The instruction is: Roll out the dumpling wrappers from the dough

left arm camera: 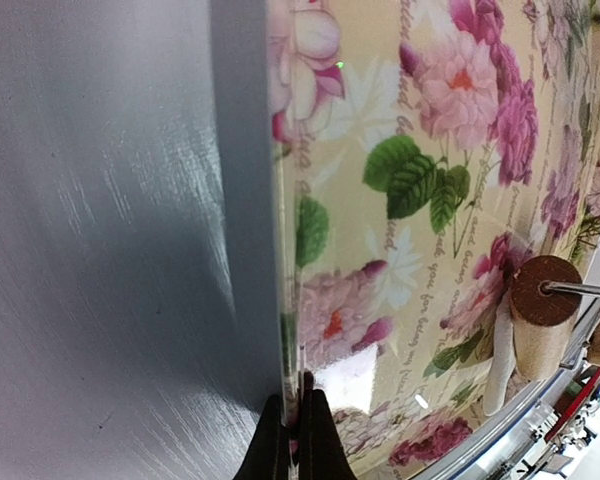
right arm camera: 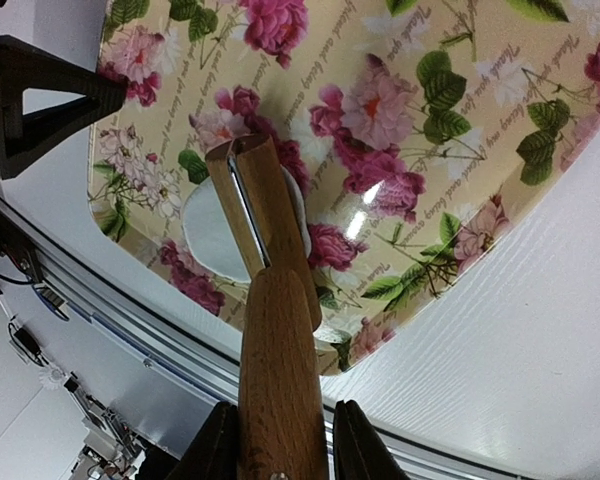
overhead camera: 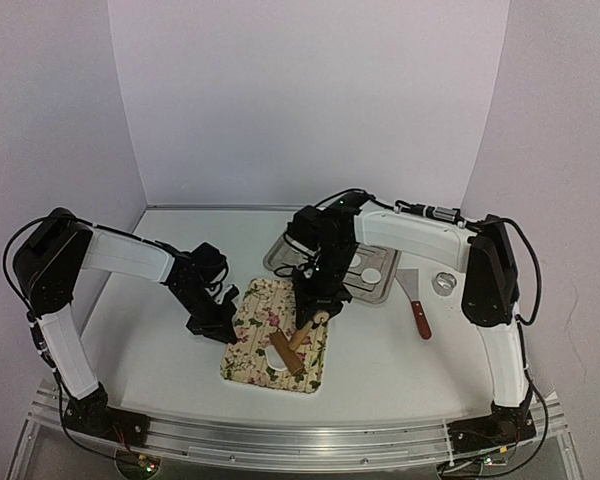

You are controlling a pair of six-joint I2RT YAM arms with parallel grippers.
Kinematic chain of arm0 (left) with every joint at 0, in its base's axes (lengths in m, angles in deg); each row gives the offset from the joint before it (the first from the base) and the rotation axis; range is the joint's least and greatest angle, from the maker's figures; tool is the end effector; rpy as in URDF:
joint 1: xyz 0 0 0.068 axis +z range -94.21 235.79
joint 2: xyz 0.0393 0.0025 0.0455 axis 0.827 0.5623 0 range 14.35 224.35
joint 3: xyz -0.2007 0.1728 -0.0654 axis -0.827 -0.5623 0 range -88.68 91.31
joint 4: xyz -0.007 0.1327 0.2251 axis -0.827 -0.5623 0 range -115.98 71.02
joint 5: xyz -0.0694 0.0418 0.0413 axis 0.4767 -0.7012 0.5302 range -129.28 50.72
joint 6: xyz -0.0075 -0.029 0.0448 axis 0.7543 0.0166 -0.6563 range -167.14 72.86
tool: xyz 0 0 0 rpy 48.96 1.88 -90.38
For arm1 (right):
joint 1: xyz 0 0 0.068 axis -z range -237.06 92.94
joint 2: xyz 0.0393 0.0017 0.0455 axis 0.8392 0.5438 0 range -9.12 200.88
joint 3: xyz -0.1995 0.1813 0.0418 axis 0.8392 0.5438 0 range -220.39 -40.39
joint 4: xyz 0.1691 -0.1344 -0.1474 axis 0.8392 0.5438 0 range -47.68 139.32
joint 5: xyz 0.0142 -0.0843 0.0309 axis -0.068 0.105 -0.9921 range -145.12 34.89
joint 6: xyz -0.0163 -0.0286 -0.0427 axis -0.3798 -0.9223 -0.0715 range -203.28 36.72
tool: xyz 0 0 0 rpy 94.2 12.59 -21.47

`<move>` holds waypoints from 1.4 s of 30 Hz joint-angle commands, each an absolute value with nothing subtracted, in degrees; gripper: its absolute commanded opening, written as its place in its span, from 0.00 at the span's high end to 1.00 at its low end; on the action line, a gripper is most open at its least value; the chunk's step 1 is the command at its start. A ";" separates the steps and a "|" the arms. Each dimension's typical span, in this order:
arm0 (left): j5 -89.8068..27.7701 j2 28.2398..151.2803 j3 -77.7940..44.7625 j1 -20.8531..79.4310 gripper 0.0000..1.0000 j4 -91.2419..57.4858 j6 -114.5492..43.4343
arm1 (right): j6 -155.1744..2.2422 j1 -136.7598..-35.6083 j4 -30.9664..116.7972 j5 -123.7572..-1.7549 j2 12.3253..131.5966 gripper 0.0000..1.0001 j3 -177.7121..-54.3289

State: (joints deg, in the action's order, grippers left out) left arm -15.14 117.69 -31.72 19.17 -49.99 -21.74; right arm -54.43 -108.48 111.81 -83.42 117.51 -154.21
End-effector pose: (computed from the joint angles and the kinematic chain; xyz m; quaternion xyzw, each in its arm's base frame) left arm 0.2455 -0.2005 0.1305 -0.1179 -0.9651 0.2336 0.0150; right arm 0.2636 0.3574 0.2251 0.2054 -0.9455 -0.2285 0.1074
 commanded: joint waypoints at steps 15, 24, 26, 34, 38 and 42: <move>-25.93 117.35 -35.29 19.31 1.00 -52.08 -19.89 | -48.35 -104.13 116.32 -63.58 119.60 1.00 -141.56; -26.88 117.64 -34.11 19.35 1.00 -52.32 -21.54 | -48.28 -102.43 116.50 -62.75 117.75 1.00 -140.76; -26.81 118.15 -33.09 19.30 1.00 -52.05 -23.21 | -48.55 -102.25 116.70 -62.88 117.56 1.00 -141.66; -28.82 122.42 -25.46 19.31 1.00 -53.35 -32.73 | -50.53 -102.23 116.78 -67.14 114.95 1.00 -148.99; -28.76 124.79 -21.48 19.31 1.00 -53.67 -37.13 | -55.21 -102.49 114.83 -73.70 112.15 1.00 -153.67; -28.21 126.89 -18.37 19.31 1.00 -54.34 -39.68 | -58.88 -103.66 112.58 -80.36 110.21 1.00 -157.37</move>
